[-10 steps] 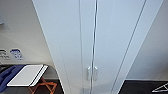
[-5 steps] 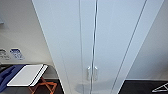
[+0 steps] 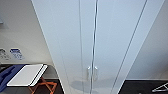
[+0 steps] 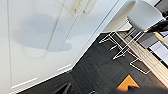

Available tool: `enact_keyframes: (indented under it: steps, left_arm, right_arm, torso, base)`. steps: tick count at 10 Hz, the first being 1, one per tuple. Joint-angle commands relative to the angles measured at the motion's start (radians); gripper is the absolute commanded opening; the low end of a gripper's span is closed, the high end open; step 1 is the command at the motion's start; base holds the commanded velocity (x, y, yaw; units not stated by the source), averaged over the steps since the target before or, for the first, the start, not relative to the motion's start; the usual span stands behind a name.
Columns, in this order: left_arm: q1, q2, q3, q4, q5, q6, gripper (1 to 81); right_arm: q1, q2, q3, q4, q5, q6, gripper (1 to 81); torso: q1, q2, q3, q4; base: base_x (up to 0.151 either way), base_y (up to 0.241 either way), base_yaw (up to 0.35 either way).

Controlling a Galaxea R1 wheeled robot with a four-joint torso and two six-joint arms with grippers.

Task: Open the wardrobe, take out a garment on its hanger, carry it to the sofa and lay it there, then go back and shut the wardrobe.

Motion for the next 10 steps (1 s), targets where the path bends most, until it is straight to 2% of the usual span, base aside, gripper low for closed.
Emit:
enact_keyframes:
  steps: [1, 3, 5, 8, 10]
  left_arm:
    - [-0.191, -0.034, 0.050, -0.063, 0.102, 0.002, 81.1]
    - [-0.254, -0.007, 0.048, -0.072, 0.133, 0.002, 81.1]
    - [-0.336, 0.044, 0.019, -0.094, 0.196, 0.000, 81.1]
    - [-0.397, 0.087, -0.002, -0.126, 0.203, -0.006, 81.1]
    - [-0.417, 0.122, -0.053, -0.137, 0.232, -0.011, 81.1]
  right_arm:
    - [0.181, -0.020, 0.072, 0.008, -0.086, 0.046, 81.1]
    - [0.222, 0.004, 0.074, 0.006, -0.090, 0.046, 81.1]
    - [0.273, 0.055, 0.041, 0.009, -0.128, 0.049, 81.1]
    - [0.358, 0.133, 0.011, 0.005, -0.154, 0.105, 81.1]
    - [0.388, 0.200, -0.034, 0.008, -0.166, 0.111, 81.1]
  torso:
    - [0.000, 0.000, 0.000, 0.000]
    - [0.000, 0.001, 0.000, 0.000]
    - [0.001, 0.001, -0.001, 0.000]
    - [0.001, 0.002, -0.002, 0.000]
    - [0.002, 0.002, -0.002, 0.000]
  base:
    - [0.000, 0.000, 0.000]
    - [0.000, 0.000, 0.000]
    - [0.000, 0.000, 0.000]
    - [0.000, 0.000, 0.000]
    - [0.000, 0.000, 0.000]
